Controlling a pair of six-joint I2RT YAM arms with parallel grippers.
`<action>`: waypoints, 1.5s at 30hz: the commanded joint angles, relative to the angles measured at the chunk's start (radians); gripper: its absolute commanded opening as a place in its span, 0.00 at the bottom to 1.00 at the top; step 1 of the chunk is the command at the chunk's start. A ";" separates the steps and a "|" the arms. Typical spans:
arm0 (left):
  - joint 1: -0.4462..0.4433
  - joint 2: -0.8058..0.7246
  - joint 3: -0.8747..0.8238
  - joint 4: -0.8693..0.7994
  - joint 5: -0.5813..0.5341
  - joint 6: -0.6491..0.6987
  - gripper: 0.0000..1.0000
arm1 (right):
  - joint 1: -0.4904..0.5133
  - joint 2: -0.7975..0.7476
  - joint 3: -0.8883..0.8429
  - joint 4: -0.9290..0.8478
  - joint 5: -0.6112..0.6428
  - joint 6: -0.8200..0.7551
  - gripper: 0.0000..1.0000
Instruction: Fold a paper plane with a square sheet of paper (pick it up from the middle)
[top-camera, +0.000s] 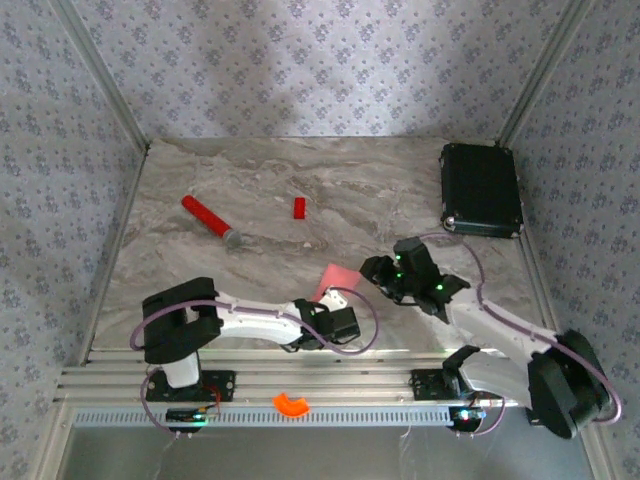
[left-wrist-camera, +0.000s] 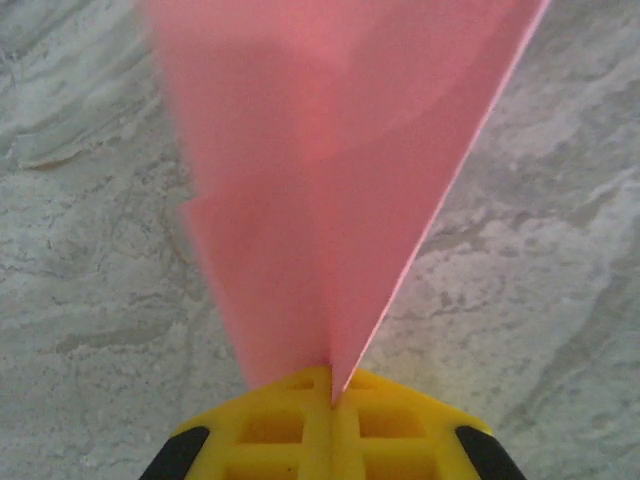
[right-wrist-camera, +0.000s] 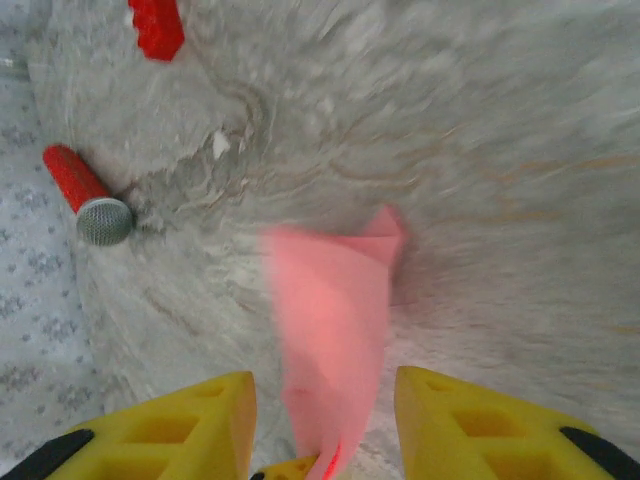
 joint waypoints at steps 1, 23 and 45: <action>0.009 0.075 0.015 0.010 0.099 0.022 0.00 | -0.059 -0.085 -0.072 -0.142 0.003 -0.047 0.43; 0.328 -0.145 -0.209 0.571 0.856 0.019 0.00 | 0.006 -0.273 -0.158 0.066 -0.007 -0.253 0.38; 0.458 0.054 -0.223 0.782 1.130 -0.165 0.00 | 0.045 0.034 -0.154 0.330 -0.246 -0.304 0.19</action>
